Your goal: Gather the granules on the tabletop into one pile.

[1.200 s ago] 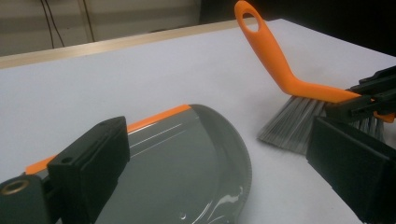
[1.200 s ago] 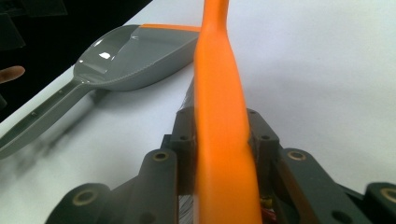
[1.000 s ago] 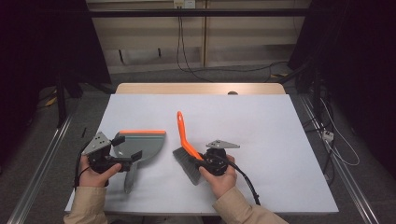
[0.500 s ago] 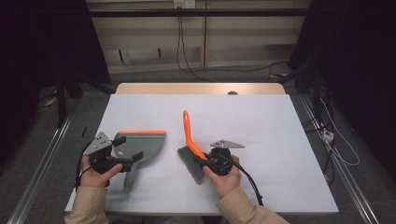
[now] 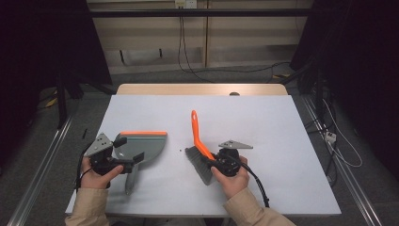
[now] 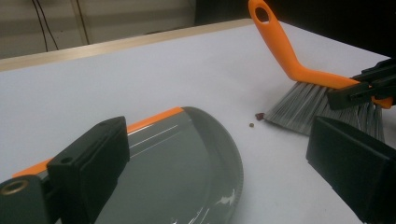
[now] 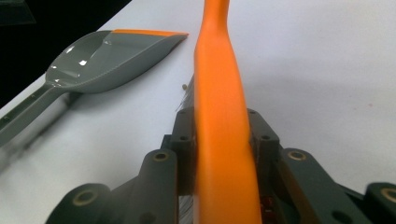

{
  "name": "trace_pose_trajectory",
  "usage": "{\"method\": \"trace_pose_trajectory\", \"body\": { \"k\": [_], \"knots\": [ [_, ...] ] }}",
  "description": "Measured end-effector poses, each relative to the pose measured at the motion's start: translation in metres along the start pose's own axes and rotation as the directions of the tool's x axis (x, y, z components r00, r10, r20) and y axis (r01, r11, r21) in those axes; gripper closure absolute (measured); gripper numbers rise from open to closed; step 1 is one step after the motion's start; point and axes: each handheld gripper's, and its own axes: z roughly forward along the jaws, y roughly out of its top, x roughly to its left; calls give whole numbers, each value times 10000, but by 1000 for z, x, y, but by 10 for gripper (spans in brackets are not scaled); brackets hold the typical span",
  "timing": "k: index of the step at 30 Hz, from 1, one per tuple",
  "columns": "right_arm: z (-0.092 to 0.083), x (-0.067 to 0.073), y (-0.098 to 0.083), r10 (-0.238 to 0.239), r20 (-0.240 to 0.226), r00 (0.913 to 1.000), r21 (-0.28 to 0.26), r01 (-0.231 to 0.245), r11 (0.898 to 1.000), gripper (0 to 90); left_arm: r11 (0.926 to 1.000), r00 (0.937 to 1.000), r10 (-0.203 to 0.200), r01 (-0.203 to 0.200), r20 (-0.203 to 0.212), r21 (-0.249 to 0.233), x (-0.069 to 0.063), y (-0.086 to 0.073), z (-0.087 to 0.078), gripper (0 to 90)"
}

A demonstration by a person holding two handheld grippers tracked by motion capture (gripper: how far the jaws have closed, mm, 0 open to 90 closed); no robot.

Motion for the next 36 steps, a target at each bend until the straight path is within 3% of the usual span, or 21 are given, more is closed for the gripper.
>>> {"method": "trace_pose_trajectory", "body": {
  "k": [6, 12, 15, 20, 24, 26, 31, 36],
  "knots": [
    [0, -2, 4, 284, -358, 9990, -71, -287, 9996, 709, 10000, 10000, -21, 21, 4, -12, 1, 0, 0, 59],
    [2, 7, 17, 413, -827, 9957, -528, -457, 9976, 713, 10000, 10000, 8, -8, -17, -13, 2, 0, -1, 59],
    [12, 15, 24, 279, -904, 9955, -577, -332, 9978, 713, 9999, 10000, -94, 94, -3, -113, 2, 0, -1, 59],
    [41, 27, 28, 629, -1325, 9892, -234, -665, 9975, 712, 10000, 10000, -58, 58, -43, -63, 4, 0, -2, 58],
    [58, 29, 27, 488, -754, 9960, 119, -480, 9988, 712, 9999, 9999, -66, 66, -83, -82, 6, 0, -3, 58],
    [59, 21, 29, 824, -682, 9943, 244, -809, 9964, 710, 9999, 9999, -88, 87, -65, -88, 6, 0, -3, 58],
    [47, 8, 27, 866, -284, 9958, 103, -863, 9962, 709, 10000, 10000, -25, 25, -89, -29, 6, 0, -2, 58],
    [32, -7, 21, 1210, -36, 9926, -161, -1211, 9925, 708, 10000, 10000, -12, 12, -72, -17, 4, 0, -1, 59]
  ]
}}
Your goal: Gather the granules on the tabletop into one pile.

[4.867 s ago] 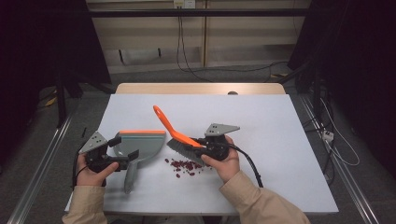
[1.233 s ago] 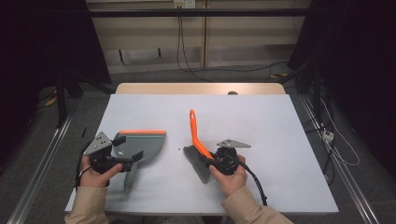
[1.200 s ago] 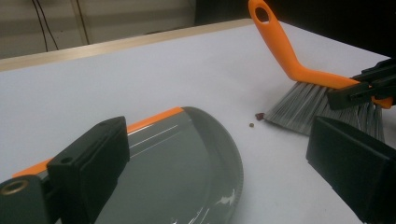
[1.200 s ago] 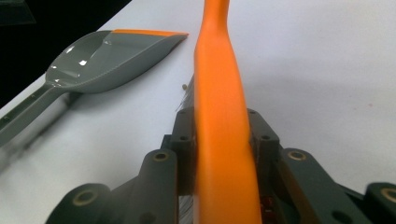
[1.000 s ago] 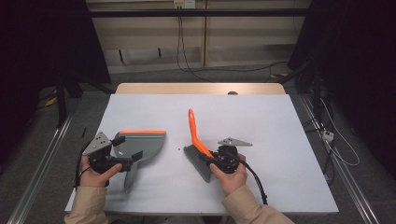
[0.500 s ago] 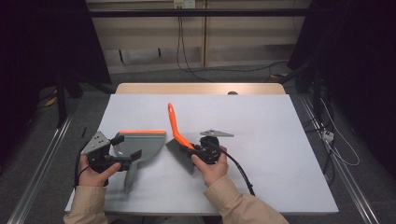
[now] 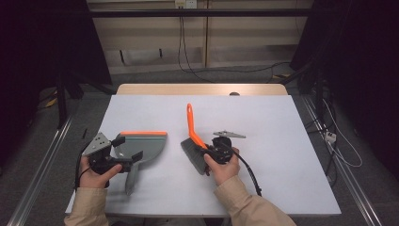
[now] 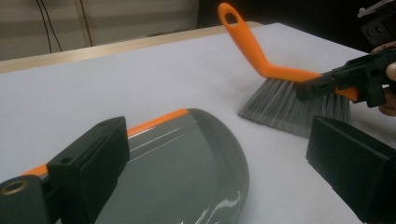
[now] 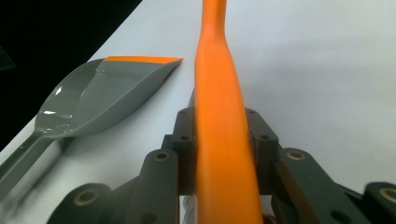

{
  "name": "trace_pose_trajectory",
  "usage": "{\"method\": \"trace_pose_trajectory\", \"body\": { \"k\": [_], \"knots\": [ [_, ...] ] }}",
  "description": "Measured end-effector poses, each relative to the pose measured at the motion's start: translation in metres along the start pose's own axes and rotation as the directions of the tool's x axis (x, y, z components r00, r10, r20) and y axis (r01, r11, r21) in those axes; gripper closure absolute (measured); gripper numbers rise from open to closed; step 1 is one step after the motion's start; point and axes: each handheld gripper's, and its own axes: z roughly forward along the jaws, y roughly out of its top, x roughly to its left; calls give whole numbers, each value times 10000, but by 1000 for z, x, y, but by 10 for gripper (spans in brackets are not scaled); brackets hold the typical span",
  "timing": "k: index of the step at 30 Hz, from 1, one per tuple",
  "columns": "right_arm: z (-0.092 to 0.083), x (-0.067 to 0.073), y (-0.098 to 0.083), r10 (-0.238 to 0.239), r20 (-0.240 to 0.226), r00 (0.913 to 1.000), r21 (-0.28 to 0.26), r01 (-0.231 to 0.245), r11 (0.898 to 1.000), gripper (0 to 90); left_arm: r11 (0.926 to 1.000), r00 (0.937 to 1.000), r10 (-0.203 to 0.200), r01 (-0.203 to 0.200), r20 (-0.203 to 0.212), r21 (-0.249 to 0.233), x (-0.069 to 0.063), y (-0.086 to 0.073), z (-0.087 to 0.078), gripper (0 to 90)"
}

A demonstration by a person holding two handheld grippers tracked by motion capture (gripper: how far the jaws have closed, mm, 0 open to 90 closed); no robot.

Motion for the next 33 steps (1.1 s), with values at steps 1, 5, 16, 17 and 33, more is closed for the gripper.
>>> {"method": "trace_pose_trajectory", "body": {
  "k": [1, 5, 16, 17, 33],
  "knots": [
    [-3, -2, -1, 64, 28, 10000, -42, -63, 10000, 708, 10000, 10000, -18, 18, -1, -5, 0, 0, 0, 59],
    [-11, -8, -2, 64, 178, 9998, -129, -62, 9999, 708, 10000, 10000, 3, -3, -24, 0, -1, 0, 0, 59],
    [-15, -5, 4, 544, -661, 9963, -358, -568, 9977, 712, 10000, 10000, 24, -24, 37, 55, -1, 0, 2, 59],
    [-15, -3, 7, 575, -816, 9950, -409, -610, 9973, 712, 10000, 10000, 32, -32, 36, 57, -1, 0, 2, 59],
    [-17, -23, 63, -3435, -1045, 9333, -1165, 3315, 9362, 712, 9999, 9999, -75, 75, -73, 68, 2, 0, 1, 59]
  ]
}}
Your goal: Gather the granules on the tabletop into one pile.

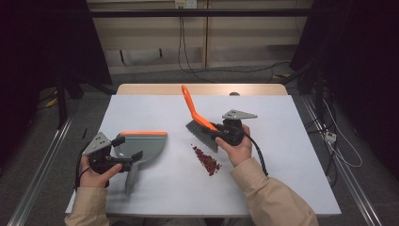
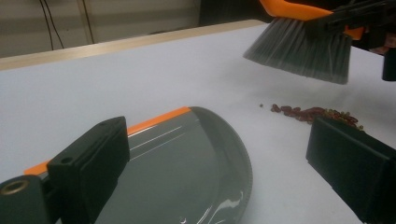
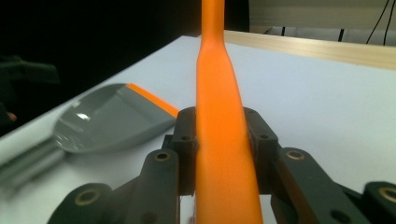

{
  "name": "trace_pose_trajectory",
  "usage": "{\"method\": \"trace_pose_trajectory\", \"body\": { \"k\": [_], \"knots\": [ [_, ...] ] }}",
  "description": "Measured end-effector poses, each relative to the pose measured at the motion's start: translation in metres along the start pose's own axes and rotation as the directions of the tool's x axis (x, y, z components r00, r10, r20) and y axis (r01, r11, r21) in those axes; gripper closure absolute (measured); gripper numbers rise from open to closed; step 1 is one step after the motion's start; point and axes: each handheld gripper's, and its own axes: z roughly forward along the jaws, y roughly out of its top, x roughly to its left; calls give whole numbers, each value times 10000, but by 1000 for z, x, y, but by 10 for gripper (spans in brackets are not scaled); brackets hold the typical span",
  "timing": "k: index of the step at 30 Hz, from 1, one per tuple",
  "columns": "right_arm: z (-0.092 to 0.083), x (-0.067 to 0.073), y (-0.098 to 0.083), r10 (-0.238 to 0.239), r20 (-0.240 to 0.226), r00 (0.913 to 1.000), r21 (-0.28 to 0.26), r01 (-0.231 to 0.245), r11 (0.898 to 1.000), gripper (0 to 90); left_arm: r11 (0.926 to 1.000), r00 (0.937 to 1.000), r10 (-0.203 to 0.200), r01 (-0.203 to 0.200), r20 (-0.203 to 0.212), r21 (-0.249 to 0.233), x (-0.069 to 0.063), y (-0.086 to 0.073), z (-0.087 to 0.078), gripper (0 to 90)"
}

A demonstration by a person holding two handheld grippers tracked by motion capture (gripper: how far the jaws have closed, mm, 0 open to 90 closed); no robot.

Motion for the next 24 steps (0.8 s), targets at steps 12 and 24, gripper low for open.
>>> {"method": "trace_pose_trajectory", "body": {
  "k": [12, 24],
  "knots": [
    [36, -24, -1, -4010, -1613, 9018, 104, 4078, 9130, 712, 10000, 9999, -86, 87, -56, 38, 4, -1, 0, 59],
    [48, -23, -13, -5455, -3467, 7631, 95, 5844, 8114, 713, 9998, 9997, -188, 189, -129, 27, 8, -3, -2, 58]
  ]
}}
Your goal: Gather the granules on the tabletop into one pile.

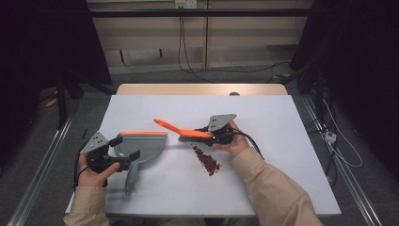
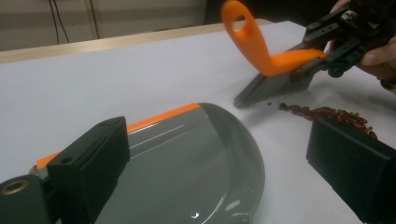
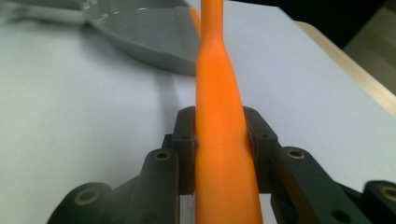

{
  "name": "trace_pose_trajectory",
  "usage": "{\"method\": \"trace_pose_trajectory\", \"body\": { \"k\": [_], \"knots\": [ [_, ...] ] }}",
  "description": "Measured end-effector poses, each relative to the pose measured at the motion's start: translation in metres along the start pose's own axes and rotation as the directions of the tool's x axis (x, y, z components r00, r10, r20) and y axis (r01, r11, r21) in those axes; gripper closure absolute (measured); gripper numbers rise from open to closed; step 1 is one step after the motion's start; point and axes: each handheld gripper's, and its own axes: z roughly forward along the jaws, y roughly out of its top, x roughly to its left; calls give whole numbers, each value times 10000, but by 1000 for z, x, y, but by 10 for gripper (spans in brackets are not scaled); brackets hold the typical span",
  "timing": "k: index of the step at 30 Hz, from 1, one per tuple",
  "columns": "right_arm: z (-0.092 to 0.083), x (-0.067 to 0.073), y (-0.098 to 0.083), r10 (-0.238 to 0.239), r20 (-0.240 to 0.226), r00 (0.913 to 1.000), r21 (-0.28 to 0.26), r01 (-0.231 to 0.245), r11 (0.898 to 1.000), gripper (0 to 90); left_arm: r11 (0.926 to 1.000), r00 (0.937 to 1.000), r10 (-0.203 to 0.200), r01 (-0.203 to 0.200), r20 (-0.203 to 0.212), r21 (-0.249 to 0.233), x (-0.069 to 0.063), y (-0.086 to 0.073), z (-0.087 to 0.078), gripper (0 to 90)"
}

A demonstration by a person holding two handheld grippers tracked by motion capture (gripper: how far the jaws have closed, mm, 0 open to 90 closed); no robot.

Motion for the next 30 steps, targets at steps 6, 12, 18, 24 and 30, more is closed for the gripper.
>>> {"method": "trace_pose_trajectory", "body": {
  "k": [6, 12, 18, 24, 30],
  "knots": [
    [-8, 11, -1, -462, -540, 9975, 198, 473, 9987, 711, 10000, 10000, -73, 73, -43, -45, 0, 0, -1, 58],
    [-16, 21, -3, -760, -847, 9935, 380, 795, 9961, 706, 10000, 10000, -27, 27, -57, -13, -1, 0, -1, 58],
    [-24, 29, -6, -913, -1069, 9901, 563, 977, 9936, 701, 10000, 10000, -20, 20, -48, -17, -1, 0, -1, 58],
    [-31, 36, -7, -805, -1079, 9909, 604, 873, 9943, 701, 10000, 10000, -30, 30, -48, -13, -2, 0, -1, 59],
    [-33, 43, -5, -627, -1060, 9924, 657, 699, 9954, 701, 10000, 10000, -27, 27, -24, -60, -3, 0, -1, 59]
  ]
}}
